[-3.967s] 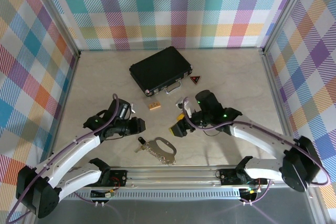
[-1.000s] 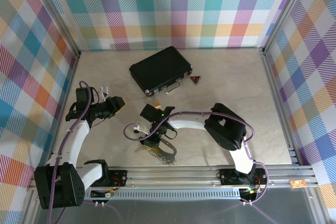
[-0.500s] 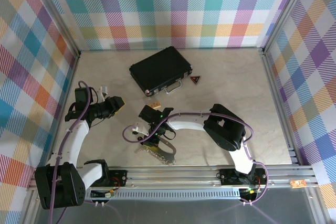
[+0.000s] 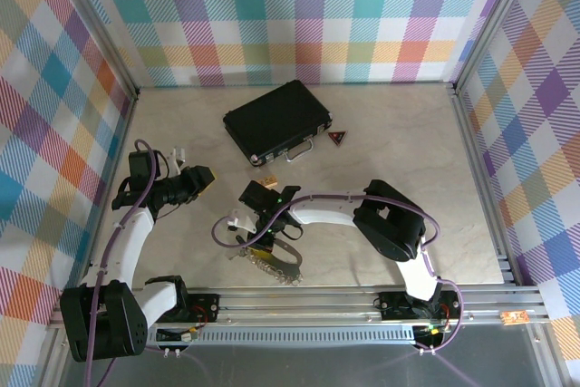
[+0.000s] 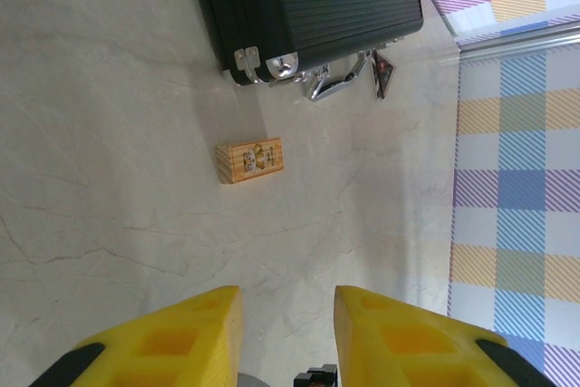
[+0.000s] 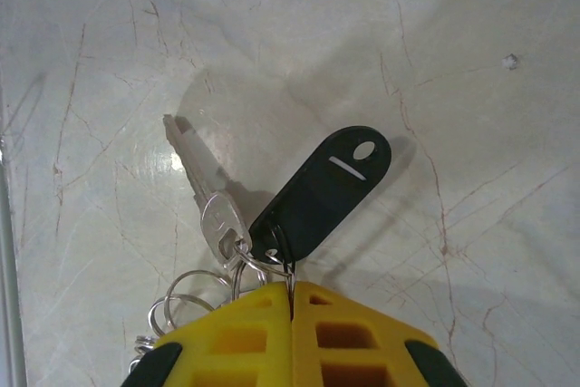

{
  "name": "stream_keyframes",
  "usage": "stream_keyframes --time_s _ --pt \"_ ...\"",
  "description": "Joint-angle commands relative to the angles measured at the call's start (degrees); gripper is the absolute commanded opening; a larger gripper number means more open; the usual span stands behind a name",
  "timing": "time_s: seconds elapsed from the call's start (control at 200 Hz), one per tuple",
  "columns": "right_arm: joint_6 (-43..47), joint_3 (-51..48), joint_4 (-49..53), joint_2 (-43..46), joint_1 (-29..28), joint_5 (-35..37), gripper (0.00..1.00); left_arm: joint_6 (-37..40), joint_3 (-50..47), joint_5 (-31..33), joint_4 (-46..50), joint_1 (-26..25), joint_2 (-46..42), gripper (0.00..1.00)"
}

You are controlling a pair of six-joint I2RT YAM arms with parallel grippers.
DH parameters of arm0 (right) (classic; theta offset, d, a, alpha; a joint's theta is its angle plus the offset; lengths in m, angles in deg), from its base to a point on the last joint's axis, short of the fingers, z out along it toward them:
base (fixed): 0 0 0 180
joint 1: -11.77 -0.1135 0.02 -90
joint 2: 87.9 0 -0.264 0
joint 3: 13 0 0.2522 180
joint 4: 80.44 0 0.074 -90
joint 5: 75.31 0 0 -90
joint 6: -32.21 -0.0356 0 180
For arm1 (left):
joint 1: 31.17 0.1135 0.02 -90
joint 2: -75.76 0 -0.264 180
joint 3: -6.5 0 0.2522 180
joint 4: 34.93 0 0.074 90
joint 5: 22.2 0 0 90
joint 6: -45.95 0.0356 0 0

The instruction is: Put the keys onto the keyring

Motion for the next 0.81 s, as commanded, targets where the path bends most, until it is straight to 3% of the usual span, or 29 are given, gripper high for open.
stream_keyframes --time_s 0.0,0.41,0.8 --pt "2.13 -1.17 1.25 1.25 -0.63 1.05 0.01 -0.01 -0.83 -1.68 -1.38 0.97 -0.97 0.33" --pt "2.83 -2.85 -0.06 2.06 -0.87 -2.32 0.05 0.93 -0.35 -1.38 -0.79 1.02 -0.85 0.33" --pt "6.59 -6.54 -3.18 5.38 -0.90 -1.95 0.00 1.56 0.31 -0.72 0.45 1.05 -1.73 0.33"
